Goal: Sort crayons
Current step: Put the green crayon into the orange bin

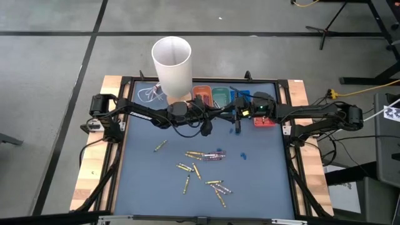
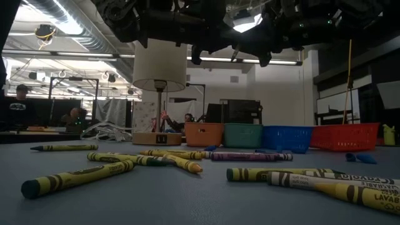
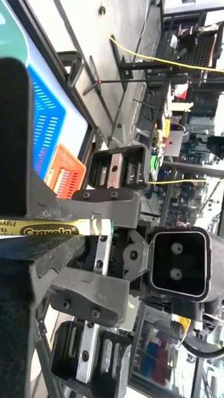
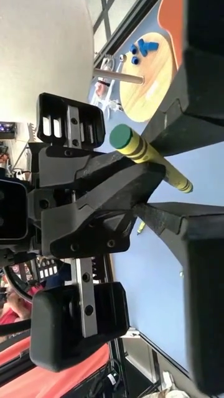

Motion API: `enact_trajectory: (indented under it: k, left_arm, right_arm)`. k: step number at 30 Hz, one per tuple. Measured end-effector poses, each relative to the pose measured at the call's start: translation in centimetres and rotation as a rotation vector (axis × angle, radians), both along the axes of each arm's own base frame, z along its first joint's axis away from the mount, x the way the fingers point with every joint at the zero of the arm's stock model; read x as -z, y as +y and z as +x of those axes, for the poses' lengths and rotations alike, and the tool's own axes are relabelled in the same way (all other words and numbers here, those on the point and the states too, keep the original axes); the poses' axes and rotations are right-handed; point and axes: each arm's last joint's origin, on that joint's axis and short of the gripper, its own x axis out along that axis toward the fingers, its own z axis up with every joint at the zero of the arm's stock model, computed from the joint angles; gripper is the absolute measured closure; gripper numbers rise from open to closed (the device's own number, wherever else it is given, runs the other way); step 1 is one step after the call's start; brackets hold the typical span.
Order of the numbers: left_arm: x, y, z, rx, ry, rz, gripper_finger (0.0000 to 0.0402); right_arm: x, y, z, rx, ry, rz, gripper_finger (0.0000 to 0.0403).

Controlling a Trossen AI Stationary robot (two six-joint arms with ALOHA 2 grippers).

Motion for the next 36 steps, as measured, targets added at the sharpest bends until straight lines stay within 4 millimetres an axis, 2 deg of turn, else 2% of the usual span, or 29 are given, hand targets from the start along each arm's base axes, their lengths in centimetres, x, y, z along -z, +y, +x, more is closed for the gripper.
enact_trajectory:
  k: [14, 23, 36]
  left_arm:
    - [0.08, 0.00, 0.04, 0.002, 0.004, -0.003, 0.0393]
    - [-0.02, -0.01, 0.12, 0.008, 0.013, -0.004, 0.0393]
    - [0.05, 0.02, 0.11, 0.011, 0.022, -0.004, 0.0393]
  right_arm:
    - [0.32, 0.03, -0.04, -0.006, 0.041, 0.007, 0.0296]
    - [-0.52, 0.18, -0.62, 0.003, 0.010, -0.001, 0.0296]
    - [-0.55, 0.17, -0.65, 0.007, 0.008, 0.001, 0.0292]
